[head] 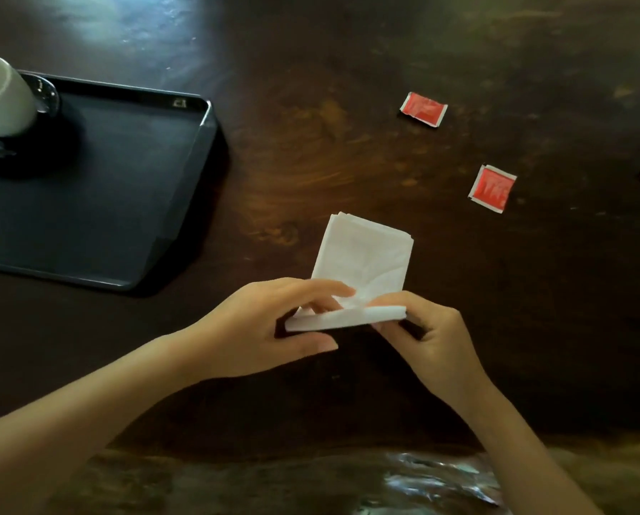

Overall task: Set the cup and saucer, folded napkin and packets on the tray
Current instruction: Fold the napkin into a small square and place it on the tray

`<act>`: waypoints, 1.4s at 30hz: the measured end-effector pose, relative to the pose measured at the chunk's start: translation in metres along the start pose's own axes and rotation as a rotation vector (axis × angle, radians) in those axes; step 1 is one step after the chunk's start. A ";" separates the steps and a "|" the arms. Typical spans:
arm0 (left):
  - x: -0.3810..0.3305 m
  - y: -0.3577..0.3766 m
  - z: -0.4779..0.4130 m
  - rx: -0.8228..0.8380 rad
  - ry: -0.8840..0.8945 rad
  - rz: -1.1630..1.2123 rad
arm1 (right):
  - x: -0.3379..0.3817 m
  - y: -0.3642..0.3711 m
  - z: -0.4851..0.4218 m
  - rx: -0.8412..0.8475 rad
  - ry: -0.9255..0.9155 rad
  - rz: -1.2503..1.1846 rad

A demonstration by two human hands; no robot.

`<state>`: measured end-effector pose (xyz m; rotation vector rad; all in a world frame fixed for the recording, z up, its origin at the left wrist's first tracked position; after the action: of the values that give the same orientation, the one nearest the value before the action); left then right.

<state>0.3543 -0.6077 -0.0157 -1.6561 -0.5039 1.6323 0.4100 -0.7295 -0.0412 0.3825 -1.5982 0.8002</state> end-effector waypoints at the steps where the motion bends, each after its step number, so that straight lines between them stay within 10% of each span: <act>1: 0.007 0.000 -0.002 -0.018 -0.027 0.051 | -0.005 -0.003 -0.003 -0.023 0.058 -0.051; 7: 0.041 -0.006 -0.020 -0.398 -0.268 0.322 | -0.035 -0.013 -0.013 -0.201 0.355 -0.267; 22: 0.049 0.003 -0.060 -0.637 -0.688 -0.018 | -0.031 -0.047 -0.021 -0.784 0.429 0.475; 36: 0.056 0.002 -0.077 -0.634 -0.714 -0.519 | -0.033 -0.042 -0.051 -0.691 0.286 0.790; 42: 0.060 0.019 -0.100 -0.410 -0.385 -0.502 | -0.045 -0.016 -0.083 -0.150 0.105 0.847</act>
<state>0.4533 -0.5994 -0.0794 -1.3230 -1.4054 1.5205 0.4905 -0.6929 -0.0785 -0.4826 -1.7001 1.2888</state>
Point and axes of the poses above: each hand's wrist, its own z-axis away from the middle knuckle, its own y-axis out of the palm, x = y × z, the point moved 10 cm from there along -z, towards the middle knuckle, and after that the axes turned 7 degrees about -z, right-handed, at the moved point
